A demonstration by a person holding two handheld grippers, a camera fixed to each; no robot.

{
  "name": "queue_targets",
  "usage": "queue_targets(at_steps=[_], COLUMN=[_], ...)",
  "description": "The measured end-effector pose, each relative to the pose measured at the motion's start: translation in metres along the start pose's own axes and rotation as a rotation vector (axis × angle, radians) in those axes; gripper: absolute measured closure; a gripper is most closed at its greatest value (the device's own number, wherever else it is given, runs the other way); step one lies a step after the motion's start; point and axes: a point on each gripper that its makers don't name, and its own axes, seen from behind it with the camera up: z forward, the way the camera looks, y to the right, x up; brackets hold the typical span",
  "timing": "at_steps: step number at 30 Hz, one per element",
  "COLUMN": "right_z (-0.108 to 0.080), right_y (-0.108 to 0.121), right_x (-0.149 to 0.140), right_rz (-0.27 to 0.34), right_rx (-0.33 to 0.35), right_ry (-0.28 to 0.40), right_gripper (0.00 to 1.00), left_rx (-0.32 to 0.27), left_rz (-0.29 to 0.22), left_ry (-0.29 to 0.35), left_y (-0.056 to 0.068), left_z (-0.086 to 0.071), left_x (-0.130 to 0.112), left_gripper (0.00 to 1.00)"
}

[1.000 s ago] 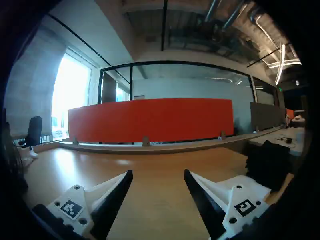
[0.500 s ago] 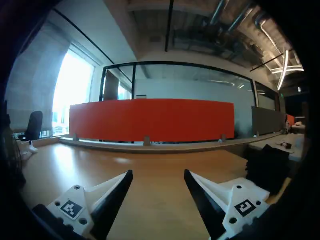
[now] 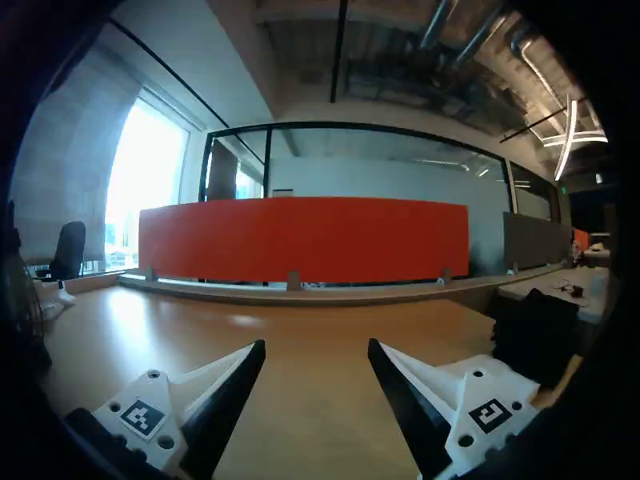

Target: Fold towel

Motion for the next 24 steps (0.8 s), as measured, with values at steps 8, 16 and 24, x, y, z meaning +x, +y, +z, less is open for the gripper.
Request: queue_targets(at_steps=[8,16,24], right_z=[-0.0001,0.0001,0.0], right_y=[-0.0002,-0.0001,0.0], right_x=[0.0005,0.0004,0.0004], right_rz=[0.0,0.001,0.001], right_rx=[0.0,0.0,0.0], right_ry=[-0.001,-0.001,-0.001], right_gripper=[0.01,0.01,0.01], left_rx=[0.0,0.0,0.0], left_rz=[0.0,0.0,0.0], left_ry=[0.0,0.0,-0.001], left_y=[-0.0006,-0.0007,-0.0008], left_z=[-0.0006,-0.0009,-0.0012], left_x=[0.0004,0.0011,0.0023], left_gripper=[0.31,0.31,0.31])
